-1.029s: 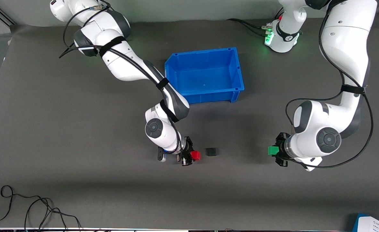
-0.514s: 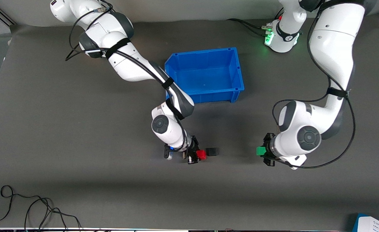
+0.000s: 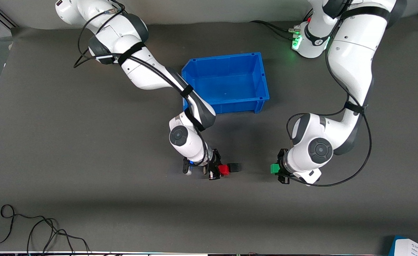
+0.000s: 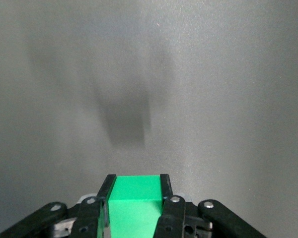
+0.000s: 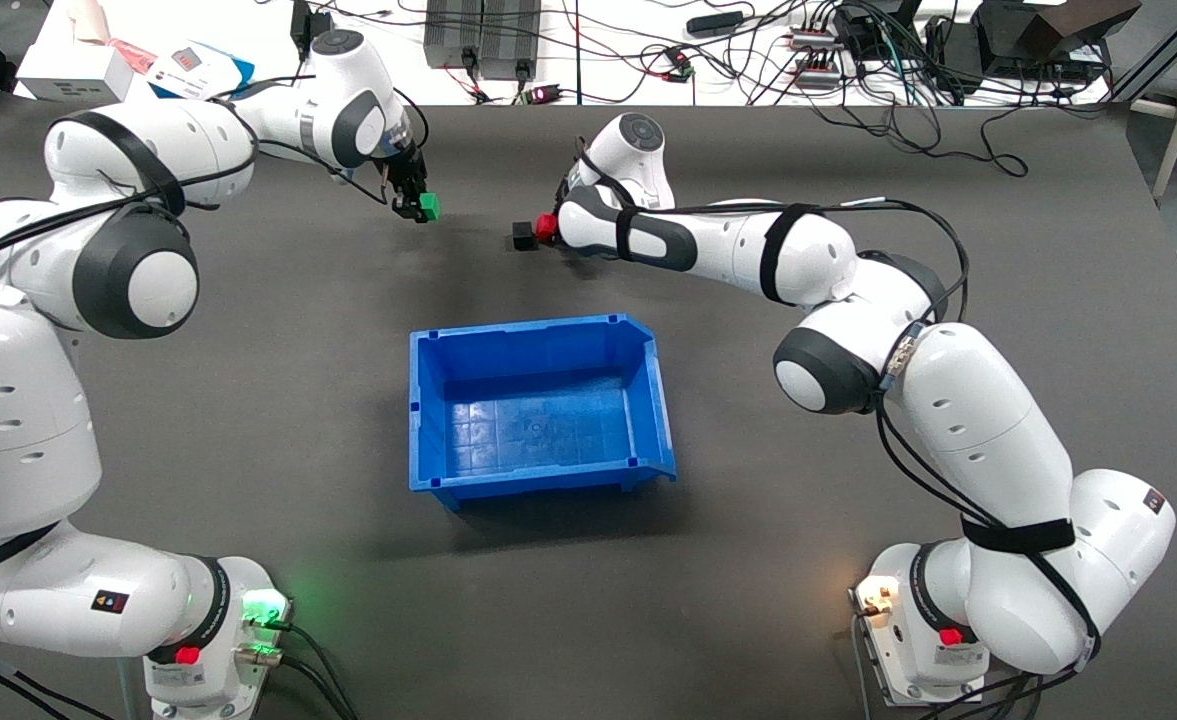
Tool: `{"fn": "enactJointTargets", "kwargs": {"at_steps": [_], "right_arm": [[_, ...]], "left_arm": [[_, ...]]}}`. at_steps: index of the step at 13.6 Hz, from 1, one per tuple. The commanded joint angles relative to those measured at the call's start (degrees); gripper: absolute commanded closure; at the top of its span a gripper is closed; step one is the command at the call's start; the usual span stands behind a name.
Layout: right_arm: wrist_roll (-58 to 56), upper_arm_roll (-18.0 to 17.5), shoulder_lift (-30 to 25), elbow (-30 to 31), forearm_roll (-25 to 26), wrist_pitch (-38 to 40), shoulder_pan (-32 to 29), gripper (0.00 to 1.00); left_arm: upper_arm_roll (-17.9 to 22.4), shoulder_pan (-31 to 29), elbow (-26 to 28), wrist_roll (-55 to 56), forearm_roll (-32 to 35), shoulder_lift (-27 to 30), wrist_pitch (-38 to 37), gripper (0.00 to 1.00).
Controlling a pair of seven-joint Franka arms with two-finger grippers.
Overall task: Attach green and red cubes to black cube
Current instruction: 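Place the red cube beside the black cube while the left gripper brings the green cube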
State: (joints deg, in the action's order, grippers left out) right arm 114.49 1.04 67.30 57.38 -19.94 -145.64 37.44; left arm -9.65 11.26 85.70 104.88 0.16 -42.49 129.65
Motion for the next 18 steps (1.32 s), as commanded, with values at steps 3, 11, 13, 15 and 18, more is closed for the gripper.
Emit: {"fn": "enactJointTargets", "kwargs": {"at_steps": [3,11,13,15,18], "right_arm": [[1.7,-0.2,2.3,-2.9,0.4,-0.4,0.1,1.00],[1.7,-0.7,1.9,-3.0,0.4,-0.2,0.1,0.99],[1.7,-0.7,1.8,-2.9,0.4,-0.2,0.1,0.84],[2.1,-0.7,1.8,-2.9,0.5,-0.1,0.1,0.77],[3.1,-0.6,1.6,-2.9,0.6,-0.1,0.1,0.44]], "left_arm": [[0.6,2.9,-1.0,2.2,-0.1,-1.4,2.6,1.00],[1.0,8.3,-1.4,8.1,0.5,-5.2,6.4,1.00],[1.1,9.7,-1.4,9.0,0.5,-5.7,7.6,1.00],[1.3,10.4,-1.6,9.1,0.5,-6.0,7.7,1.00],[1.4,11.3,-3.0,9.1,0.6,-7.2,9.3,1.00]]}}
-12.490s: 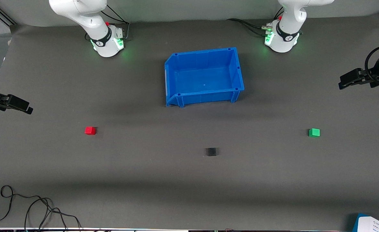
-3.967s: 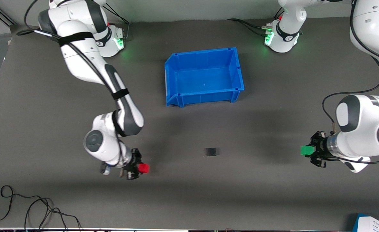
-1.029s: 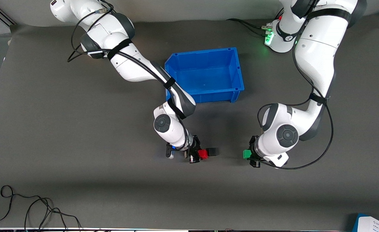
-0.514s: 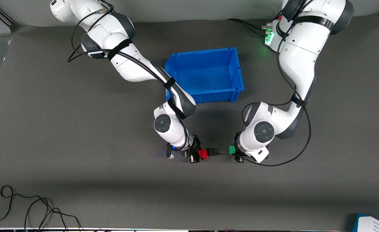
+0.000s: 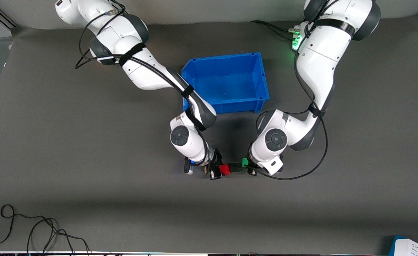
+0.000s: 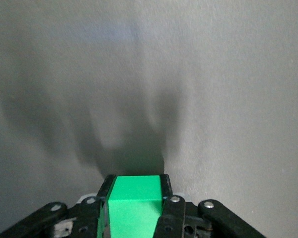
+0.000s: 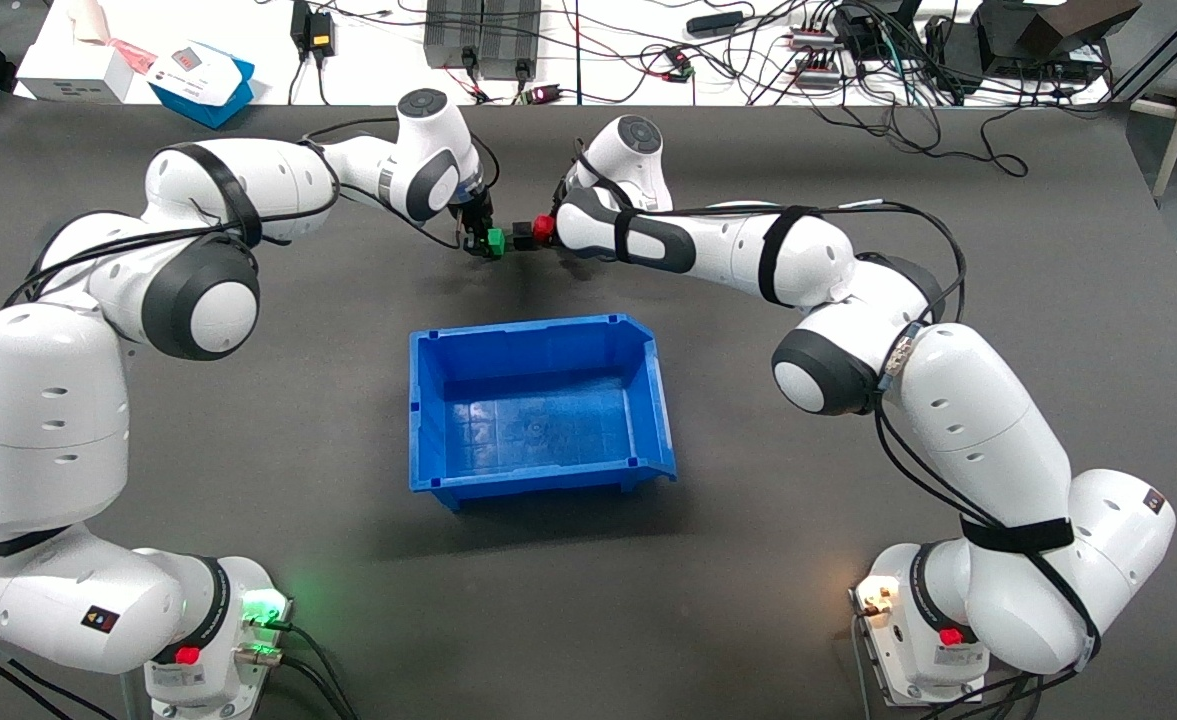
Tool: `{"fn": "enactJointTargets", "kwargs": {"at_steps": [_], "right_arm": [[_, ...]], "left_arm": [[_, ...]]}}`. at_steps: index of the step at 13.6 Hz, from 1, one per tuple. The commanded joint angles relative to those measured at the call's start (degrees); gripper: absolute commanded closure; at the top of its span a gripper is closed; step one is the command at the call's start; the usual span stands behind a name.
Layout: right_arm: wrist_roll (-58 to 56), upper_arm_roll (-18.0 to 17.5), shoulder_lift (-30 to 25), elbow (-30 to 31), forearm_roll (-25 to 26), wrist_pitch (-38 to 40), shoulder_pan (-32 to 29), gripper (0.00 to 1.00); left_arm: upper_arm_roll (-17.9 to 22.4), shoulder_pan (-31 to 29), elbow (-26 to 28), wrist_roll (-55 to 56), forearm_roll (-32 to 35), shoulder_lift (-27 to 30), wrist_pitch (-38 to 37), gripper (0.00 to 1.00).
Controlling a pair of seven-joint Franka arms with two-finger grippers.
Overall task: Attach green and red cubes to black cube
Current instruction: 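Place the red cube beside the black cube while the left gripper brings the green cube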
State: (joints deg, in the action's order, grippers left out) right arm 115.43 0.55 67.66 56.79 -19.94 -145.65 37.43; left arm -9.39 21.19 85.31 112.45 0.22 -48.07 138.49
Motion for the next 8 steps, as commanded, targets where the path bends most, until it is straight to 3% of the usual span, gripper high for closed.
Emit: {"fn": "enactJointTargets", "kwargs": {"at_steps": [1,2,8], "right_arm": [[2.3,-0.1,1.2,-2.3,0.7,-0.2,0.1,0.24],[2.3,0.0,1.2,-2.1,0.8,-0.2,0.2,0.01],[2.2,0.6,-3.2,-0.7,0.9,1.4,0.2,0.00]], "left_arm": [[1.1,1.5,-3.3,1.5,0.8,-2.3,0.5,1.00],[1.1,1.5,-3.7,1.5,1.4,-2.7,0.6,1.00],[2.3,1.4,-4.3,1.5,2.1,-3.3,3.2,1.00]]}}
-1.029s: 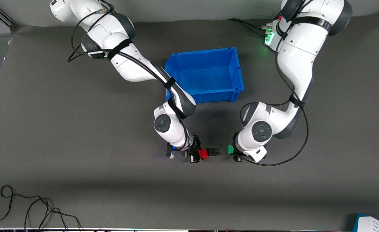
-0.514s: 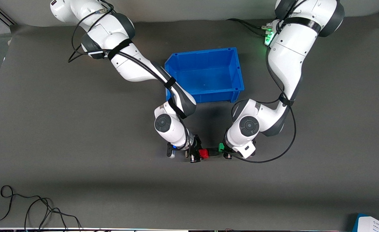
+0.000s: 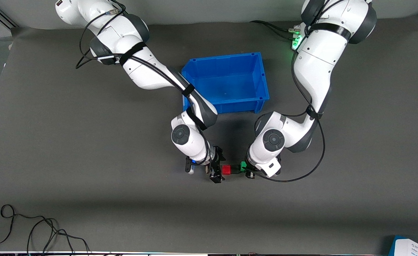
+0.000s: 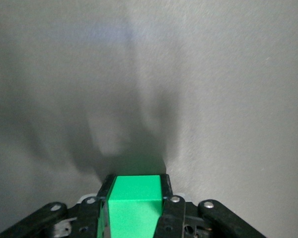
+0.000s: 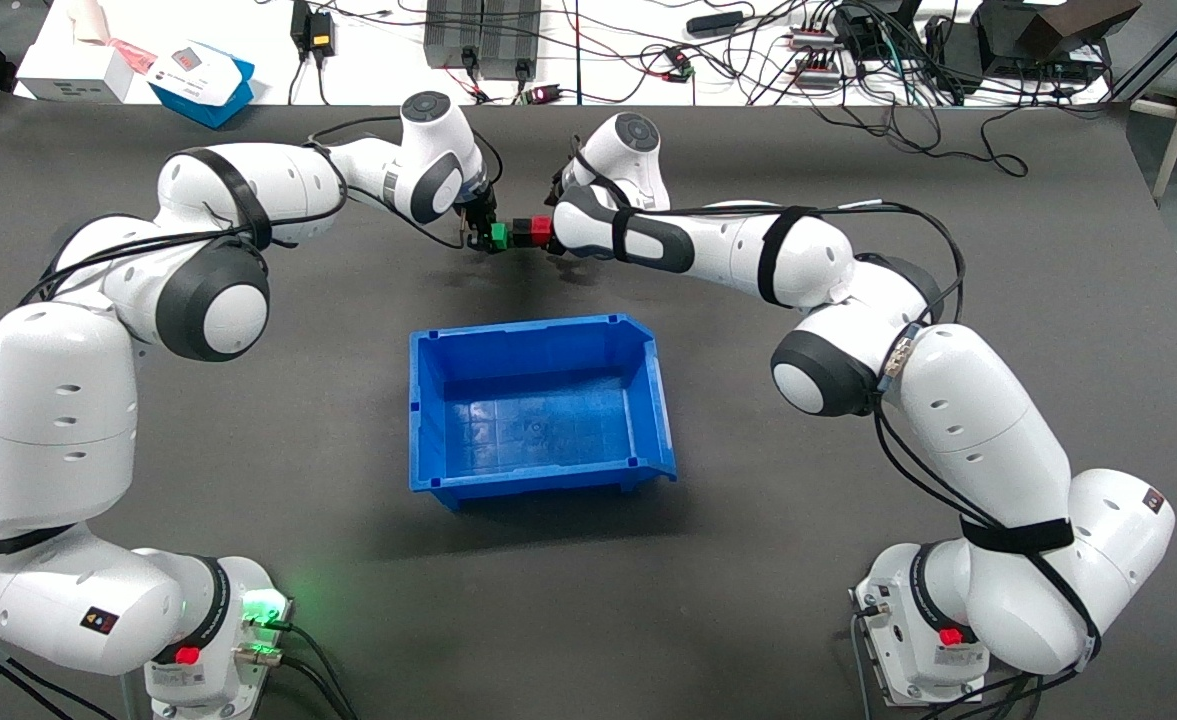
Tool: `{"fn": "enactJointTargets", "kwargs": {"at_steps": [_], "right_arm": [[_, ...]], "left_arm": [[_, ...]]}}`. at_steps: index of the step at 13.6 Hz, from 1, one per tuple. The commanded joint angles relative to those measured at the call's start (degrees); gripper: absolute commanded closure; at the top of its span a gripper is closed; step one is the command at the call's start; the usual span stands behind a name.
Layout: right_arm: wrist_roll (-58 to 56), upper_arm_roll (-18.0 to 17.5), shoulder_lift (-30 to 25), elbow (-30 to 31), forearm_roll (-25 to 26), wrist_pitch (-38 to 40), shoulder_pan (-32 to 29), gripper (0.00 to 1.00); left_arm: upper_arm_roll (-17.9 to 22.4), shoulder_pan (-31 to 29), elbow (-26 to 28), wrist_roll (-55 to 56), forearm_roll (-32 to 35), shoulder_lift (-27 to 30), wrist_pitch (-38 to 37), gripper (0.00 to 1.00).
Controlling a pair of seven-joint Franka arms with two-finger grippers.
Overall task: Attach green and red cubes to black cube
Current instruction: 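Open the right gripper and lift away while the left gripper releases the green cube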
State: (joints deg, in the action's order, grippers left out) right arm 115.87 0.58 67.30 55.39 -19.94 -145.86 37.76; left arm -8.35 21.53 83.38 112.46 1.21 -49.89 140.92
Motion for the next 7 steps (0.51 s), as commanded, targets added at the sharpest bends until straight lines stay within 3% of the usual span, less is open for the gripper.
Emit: {"fn": "enactJointTargets", "kwargs": {"at_steps": [1,4,7], "right_arm": [[1.4,0.7,-4.2,1.7,0.9,3.7,-0.3,0.00],[0.6,3.4,-7.6,3.1,1.0,7.8,-1.4,0.00],[-5.3,3.9,-14.1,9.5,0.8,11.7,-4.8,0.00]], "left_arm": [[1.3,0.9,-2.9,1.4,1.1,-1.8,0.8,1.00],[1.3,0.9,-3.7,1.4,1.1,-2.4,0.7,1.00],[1.3,1.8,-3.7,1.5,1.1,-2.5,0.7,1.00]]}}
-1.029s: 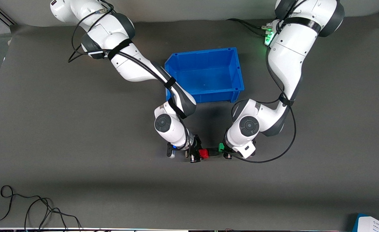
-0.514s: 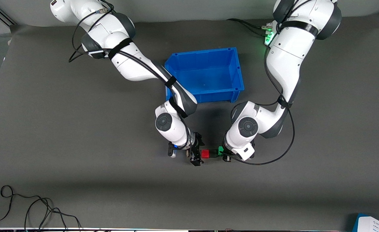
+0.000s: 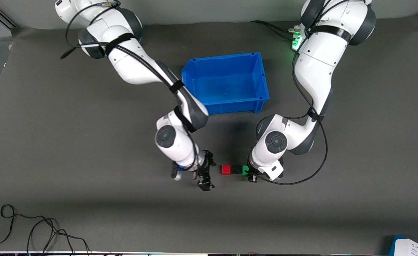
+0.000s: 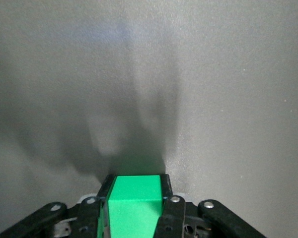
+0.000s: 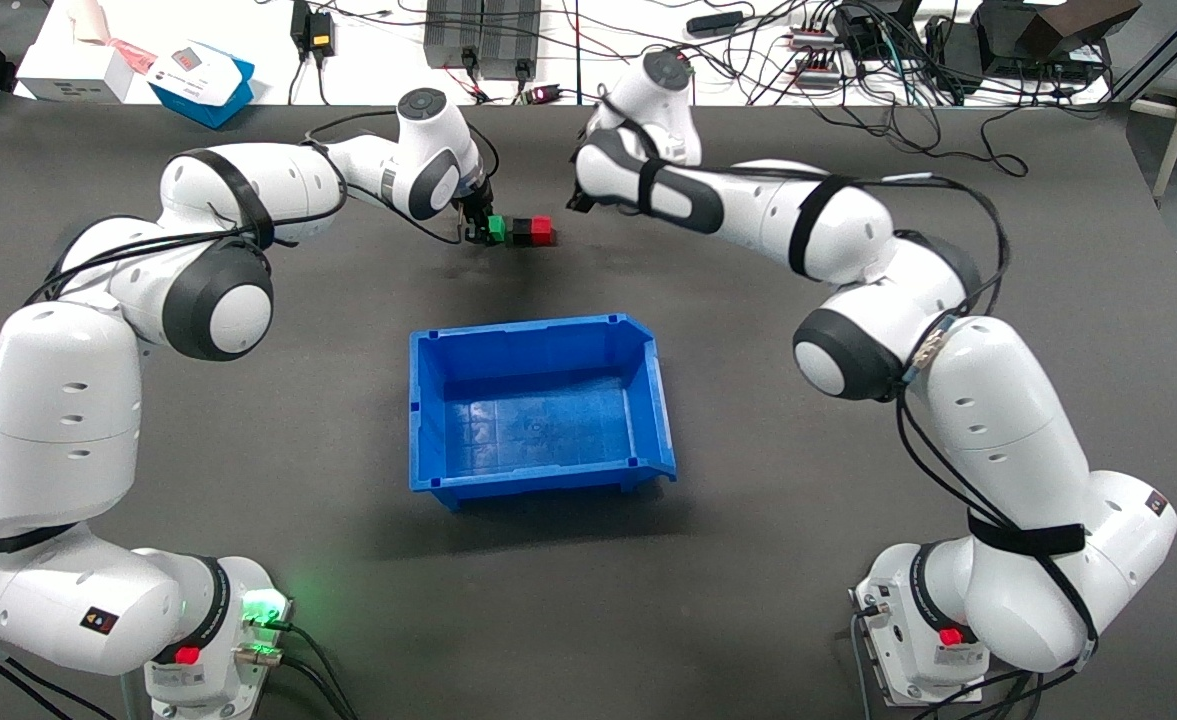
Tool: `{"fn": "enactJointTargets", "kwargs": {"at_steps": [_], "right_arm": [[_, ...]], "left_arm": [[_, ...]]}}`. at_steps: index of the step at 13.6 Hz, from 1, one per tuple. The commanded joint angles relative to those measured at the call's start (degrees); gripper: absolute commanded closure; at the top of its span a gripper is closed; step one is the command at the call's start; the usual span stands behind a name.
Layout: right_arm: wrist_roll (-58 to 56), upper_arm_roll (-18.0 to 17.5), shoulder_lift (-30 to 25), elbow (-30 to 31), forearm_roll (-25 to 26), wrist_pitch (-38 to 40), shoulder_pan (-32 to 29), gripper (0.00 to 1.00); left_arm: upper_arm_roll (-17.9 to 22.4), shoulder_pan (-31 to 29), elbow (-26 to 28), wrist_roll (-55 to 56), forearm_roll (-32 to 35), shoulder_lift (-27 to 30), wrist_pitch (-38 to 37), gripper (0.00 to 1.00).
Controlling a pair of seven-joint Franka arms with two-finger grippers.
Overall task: Attach green and red cubes to black cube
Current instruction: 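Open the right gripper and lift away while the left gripper releases the green cube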
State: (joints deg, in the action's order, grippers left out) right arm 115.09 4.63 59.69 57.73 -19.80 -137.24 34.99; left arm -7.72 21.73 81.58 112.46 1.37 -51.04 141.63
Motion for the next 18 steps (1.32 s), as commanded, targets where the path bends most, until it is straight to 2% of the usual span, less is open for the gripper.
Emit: {"fn": "enactJointTargets", "kwargs": {"at_steps": [1,3,4,5,6,8,10,13,18], "right_arm": [[-11.0,-0.1,-8.1,7.5,-0.1,6.3,-2.8,0.00],[-14.9,0.0,-11.7,9.7,-0.2,11.0,-4.1,0.00],[-16.5,0.0,-13.7,12.5,-0.1,10.9,-4.2,0.00],[-19.9,0.8,-16.1,15.5,0.2,10.8,-4.3,0.00],[-25.2,2.1,-18.3,18.4,0.1,10.9,-4.5,0.00],[-30.3,3.9,-23.5,24.9,0.1,10.9,-4.5,0.00],[-32.5,6.8,-26.9,27.9,0.2,13.7,-4.5,0.00],[-37.5,11.2,-28.6,26.6,0.1,23.4,-4.5,0.00],[-45.1,11.5,-29.6,22.9,2.2,29.6,-4.6,0.00]], "left_arm": [[0.7,1.7,-1.9,1.5,0.8,-1.3,0.0,1.00],[0.7,1.7,-1.9,1.5,0.9,-1.3,-0.1,1.00],[0.7,1.7,-1.9,1.4,0.9,-1.3,0.0,0.94],[0.7,1.7,-1.9,1.2,1.0,-1.4,0.0,0.63],[0.7,1.8,-1.9,1.2,1.2,-1.5,-0.2,0.02],[0.7,1.7,-1.9,1.0,2.8,-1.1,-1.1,0.00],[0.7,1.1,-1.9,0.8,3.3,-0.1,-2.1,0.00],[2.5,-0.3,-5.4,-1.0,3.8,1.3,-10.1,0.00],[2.3,-7.0,-12.7,-12.8,3.3,6.9,-26.5,0.00]]}}
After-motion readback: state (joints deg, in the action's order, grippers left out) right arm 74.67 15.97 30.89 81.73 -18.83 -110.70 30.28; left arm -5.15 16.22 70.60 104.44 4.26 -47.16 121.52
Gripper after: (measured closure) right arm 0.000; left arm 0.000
